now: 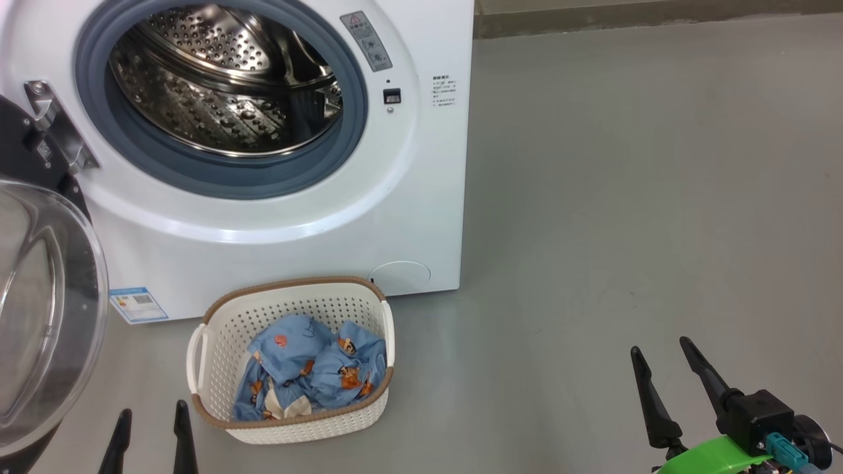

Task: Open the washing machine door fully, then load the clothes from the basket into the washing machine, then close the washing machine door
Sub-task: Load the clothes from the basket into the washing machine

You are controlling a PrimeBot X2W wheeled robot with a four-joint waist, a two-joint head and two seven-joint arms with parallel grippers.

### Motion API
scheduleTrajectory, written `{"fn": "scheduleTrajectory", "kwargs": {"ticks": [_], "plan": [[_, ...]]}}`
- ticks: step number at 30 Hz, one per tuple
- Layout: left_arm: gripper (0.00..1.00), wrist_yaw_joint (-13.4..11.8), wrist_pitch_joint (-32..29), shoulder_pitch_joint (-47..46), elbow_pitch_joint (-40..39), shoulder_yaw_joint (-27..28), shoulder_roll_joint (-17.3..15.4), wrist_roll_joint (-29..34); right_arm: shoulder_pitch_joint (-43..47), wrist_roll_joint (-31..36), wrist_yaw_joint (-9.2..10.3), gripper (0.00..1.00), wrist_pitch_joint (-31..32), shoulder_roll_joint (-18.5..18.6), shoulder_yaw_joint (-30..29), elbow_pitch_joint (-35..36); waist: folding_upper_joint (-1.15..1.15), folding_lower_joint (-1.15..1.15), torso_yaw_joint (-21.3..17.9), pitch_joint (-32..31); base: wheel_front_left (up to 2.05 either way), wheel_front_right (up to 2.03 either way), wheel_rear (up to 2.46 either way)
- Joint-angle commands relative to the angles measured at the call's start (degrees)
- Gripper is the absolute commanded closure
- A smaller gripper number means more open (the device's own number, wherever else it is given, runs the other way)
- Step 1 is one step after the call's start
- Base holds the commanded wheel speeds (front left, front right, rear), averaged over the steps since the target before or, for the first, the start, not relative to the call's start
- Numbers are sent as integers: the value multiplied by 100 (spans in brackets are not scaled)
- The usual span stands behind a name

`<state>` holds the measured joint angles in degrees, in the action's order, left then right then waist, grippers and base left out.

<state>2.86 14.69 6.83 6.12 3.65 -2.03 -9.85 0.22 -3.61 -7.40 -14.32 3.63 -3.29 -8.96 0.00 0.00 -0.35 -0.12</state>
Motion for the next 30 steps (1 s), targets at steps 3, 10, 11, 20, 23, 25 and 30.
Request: {"fn": "scheduleTrajectory", "kwargs": {"ticks": [3, 10, 11, 20, 23, 25, 30], "plan": [[0, 48, 31, -213, -91, 225, -85, -4, -49, 42, -9, 0, -68, 25, 129, 122, 0, 0, 8, -6, 92, -92, 0], [0, 64, 31, -227, -74, 254, -85, 2, -39, 47, -9, 0, -68, 25, 127, 121, 0, 0, 36, -10, 160, -160, 0], [0, 60, 31, -230, -80, 259, -85, -1, -39, 46, -9, 0, -68, 25, 128, 122, 0, 0, 40, -7, 213, -213, 0], [0, -11, 31, -252, -154, 309, -85, -10, -58, 34, -9, 0, -68, 22, 129, 119, 0, 0, 40, 67, 163, -163, 0], [0, -12, 31, -260, -146, 303, -85, -25, -63, 30, -9, 0, -68, 21, 125, 113, 0, 0, 38, 80, 82, -82, 0], [0, -10, 31, -272, -141, 299, -85, -36, -70, 28, -9, 0, -68, 19, 120, 109, 0, 0, 34, 95, 39, -39, 0], [0, -3, 31, -283, -140, 283, -85, -20, -79, 31, -9, 0, -68, 16, 106, 121, 0, 0, 33, 114, 5, -5, 0]]}}
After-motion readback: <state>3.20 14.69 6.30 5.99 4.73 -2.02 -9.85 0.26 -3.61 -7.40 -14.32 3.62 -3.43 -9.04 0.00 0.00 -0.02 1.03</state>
